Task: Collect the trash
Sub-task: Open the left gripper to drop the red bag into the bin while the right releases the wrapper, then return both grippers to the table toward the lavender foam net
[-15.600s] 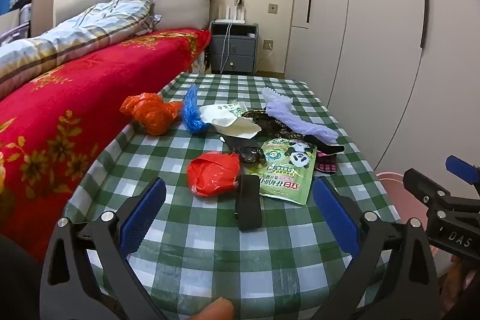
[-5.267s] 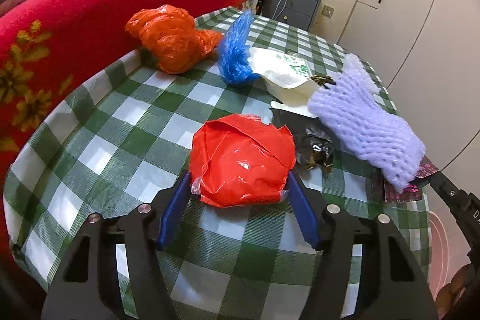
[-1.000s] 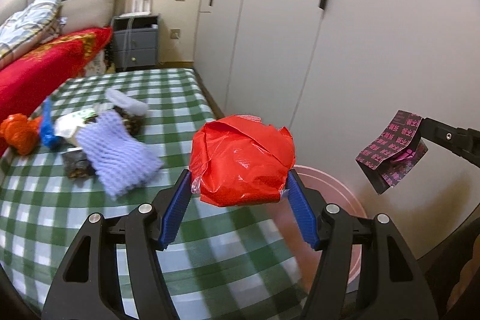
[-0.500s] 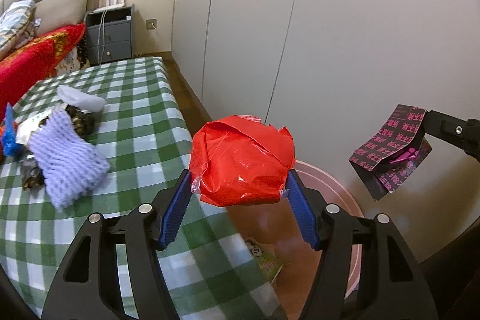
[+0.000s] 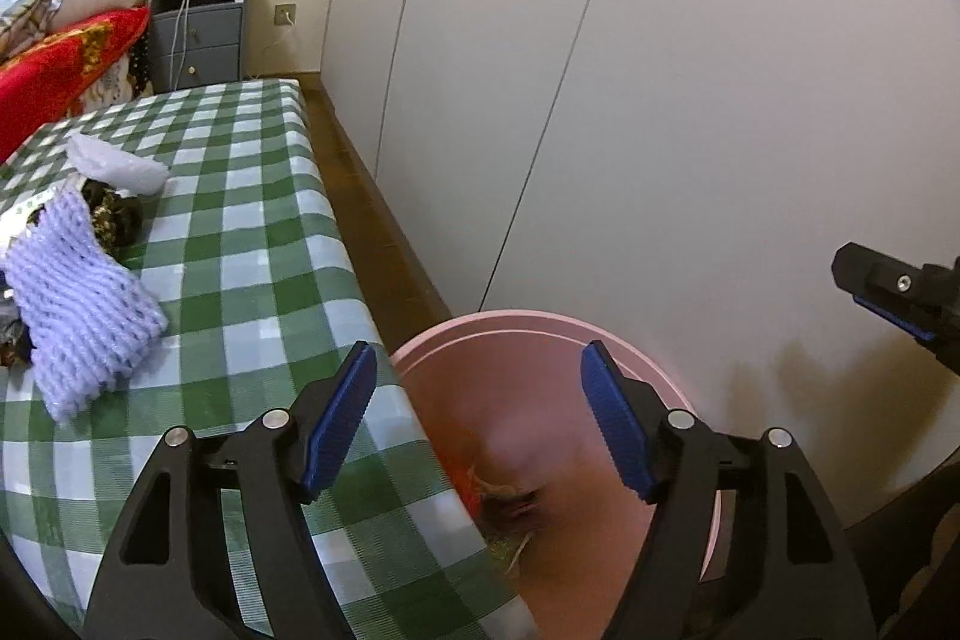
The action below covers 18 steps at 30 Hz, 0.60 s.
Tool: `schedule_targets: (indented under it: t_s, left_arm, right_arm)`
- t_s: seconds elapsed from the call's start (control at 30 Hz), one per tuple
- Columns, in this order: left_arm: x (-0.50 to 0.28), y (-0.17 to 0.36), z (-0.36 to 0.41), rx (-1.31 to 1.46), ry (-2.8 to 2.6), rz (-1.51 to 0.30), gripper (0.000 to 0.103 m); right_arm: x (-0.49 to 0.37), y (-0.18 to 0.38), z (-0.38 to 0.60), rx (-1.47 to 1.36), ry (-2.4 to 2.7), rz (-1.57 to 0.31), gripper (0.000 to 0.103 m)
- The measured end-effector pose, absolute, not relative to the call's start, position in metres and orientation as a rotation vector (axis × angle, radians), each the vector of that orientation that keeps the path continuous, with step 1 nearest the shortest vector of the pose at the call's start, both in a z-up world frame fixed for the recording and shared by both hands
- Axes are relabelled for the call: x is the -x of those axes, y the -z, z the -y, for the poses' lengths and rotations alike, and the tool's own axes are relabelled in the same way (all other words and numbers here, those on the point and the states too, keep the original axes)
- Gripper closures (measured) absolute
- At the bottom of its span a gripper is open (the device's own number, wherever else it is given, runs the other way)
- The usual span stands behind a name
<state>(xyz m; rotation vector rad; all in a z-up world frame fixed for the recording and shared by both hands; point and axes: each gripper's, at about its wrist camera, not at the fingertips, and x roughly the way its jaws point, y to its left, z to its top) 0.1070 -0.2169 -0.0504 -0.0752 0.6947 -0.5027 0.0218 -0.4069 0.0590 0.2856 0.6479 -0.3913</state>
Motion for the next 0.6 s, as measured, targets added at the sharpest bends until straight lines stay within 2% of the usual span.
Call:
schedule_targets:
  t_s: [0.2, 0.6]
  left_arm:
    - [-0.101, 0.042, 0.202, 0.07, 0.492, -0.677, 0.035]
    - [-0.087, 0.024, 0.15, 0.076, 0.394, -0.637, 0.051]
  right_arm:
    - [-0.017, -0.062, 0.396, -0.278, 0.342, -0.623, 0.076]
    - [-0.003, -0.071, 0.369, -0.239, 0.254, -0.574, 0.076]
